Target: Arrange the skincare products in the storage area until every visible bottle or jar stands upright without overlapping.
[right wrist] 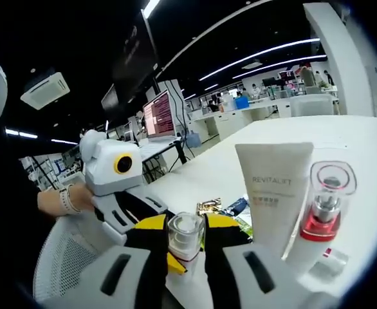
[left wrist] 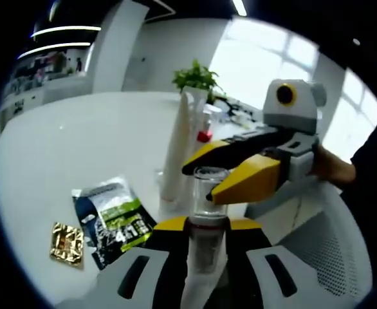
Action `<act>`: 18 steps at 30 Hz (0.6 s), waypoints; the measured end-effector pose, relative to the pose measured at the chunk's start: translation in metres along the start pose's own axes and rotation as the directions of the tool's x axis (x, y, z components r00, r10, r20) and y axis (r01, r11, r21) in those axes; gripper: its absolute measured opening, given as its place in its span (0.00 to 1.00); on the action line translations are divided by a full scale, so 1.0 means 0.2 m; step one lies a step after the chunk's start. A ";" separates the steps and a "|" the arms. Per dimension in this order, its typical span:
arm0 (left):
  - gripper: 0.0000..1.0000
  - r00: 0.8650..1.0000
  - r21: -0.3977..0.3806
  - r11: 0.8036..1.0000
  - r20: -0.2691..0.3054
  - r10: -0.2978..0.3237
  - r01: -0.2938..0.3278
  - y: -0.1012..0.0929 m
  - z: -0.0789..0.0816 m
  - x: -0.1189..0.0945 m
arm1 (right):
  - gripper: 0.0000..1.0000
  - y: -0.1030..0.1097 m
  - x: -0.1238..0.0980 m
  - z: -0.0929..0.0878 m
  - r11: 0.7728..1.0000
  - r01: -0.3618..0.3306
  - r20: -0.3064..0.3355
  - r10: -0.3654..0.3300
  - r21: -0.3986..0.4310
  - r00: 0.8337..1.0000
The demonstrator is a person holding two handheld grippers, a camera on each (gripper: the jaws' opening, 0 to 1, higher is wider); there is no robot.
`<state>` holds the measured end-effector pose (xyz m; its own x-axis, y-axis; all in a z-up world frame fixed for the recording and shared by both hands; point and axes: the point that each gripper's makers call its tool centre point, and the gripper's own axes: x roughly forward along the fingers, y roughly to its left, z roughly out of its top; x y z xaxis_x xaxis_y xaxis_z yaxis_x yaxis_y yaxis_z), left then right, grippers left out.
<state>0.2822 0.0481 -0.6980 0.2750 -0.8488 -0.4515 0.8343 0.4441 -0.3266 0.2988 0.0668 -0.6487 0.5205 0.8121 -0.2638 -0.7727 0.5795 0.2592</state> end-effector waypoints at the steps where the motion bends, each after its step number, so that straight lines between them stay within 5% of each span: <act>1: 0.19 1.000 0.000 1.000 -0.009 0.007 -0.007 0.01 -0.01 0.00 | 0.20 0.00 0.00 -0.01 1.000 0.003 -0.006 -0.003 -0.008 1.000; 10: 0.20 0.998 0.106 0.993 -0.038 0.054 -0.050 0.04 -0.04 0.00 | 0.20 -0.02 0.01 -0.02 0.996 0.028 -0.023 -0.030 -0.079 0.999; 18: 0.19 0.997 0.107 0.992 -0.042 0.072 -0.067 0.06 -0.04 -0.01 | 0.19 -0.04 0.00 -0.02 0.994 0.040 -0.027 -0.043 -0.102 0.999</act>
<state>0.2883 0.0567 -0.7081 0.3140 -0.8020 -0.5081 0.8604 0.4666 -0.2049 0.3037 0.0631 -0.6545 0.5430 0.7845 -0.2996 -0.7845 0.6012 0.1522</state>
